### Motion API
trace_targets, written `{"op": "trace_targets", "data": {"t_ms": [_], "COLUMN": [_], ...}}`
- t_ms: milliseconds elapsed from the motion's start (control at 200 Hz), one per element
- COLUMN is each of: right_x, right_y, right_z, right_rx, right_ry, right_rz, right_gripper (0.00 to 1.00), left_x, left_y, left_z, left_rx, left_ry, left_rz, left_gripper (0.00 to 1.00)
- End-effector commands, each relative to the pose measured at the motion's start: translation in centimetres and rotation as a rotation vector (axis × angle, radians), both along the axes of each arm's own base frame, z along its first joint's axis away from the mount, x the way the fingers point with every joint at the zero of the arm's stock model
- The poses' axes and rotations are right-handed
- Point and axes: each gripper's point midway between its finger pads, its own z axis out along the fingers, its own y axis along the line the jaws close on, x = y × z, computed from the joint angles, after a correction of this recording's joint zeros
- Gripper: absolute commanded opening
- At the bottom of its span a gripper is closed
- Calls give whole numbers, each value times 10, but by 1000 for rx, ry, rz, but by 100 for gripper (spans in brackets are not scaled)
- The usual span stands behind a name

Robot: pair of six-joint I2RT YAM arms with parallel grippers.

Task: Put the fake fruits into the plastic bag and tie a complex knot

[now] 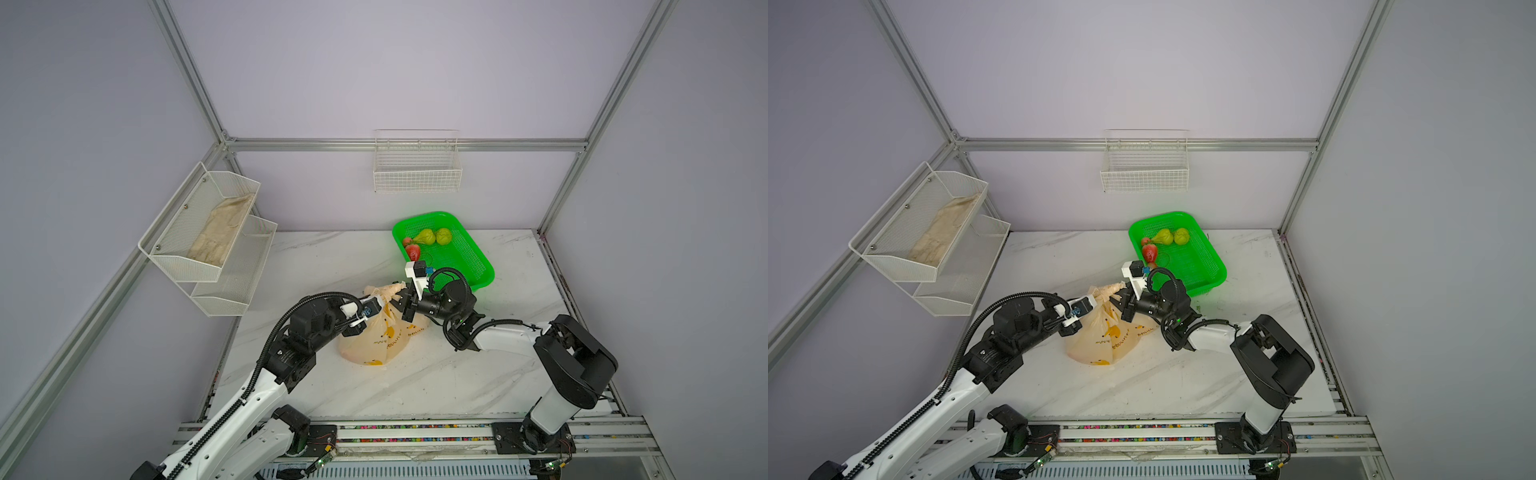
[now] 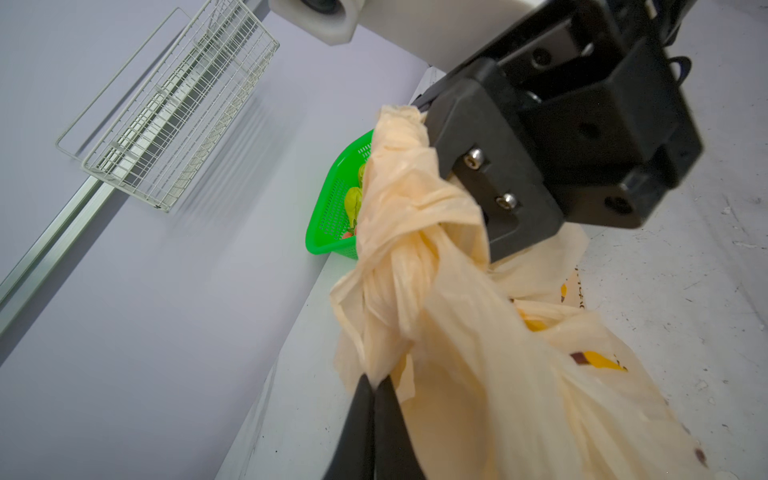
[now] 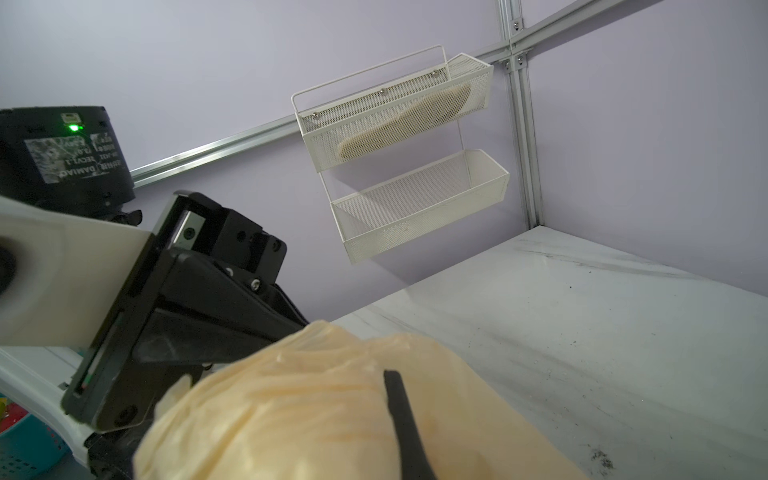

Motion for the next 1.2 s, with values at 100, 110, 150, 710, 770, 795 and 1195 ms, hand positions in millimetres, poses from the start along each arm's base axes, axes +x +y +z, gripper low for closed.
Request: {"op": "trace_targets", "data": {"t_ms": [100,110,150,710,770,795,1195], "right_x": [12,13,13,-1,-4,-5,-10], "right_y": [-2,-2,-3,-3,-5,-5,-5], "right_z": [8,7,7,28,33,34,36], "right_rx": [-58,-62,-75,59,111,128,232], "right_ry": [-60,-60,-67,-26,10,24,161], "right_rz": [-70,-74,-83,3,26,33,72], "right_gripper": [0,0,0,0,0,0,0], "left_x": [-5,-6,-8,-23,-18,-16,-11], "left_y": [0,0,-1,-22,-25,-27,-35], "left_z": [48,48,48,22,20,20,15], "left_rx": [-11,-10,-11,-81,-89,-97,-203], "left_ry": [-89,-87,-79,45,49,52,74], "left_rz": [-22,-25,-35,-159,-157,-157,-163], "left_gripper": [0,0,0,11,10,9,17]}}
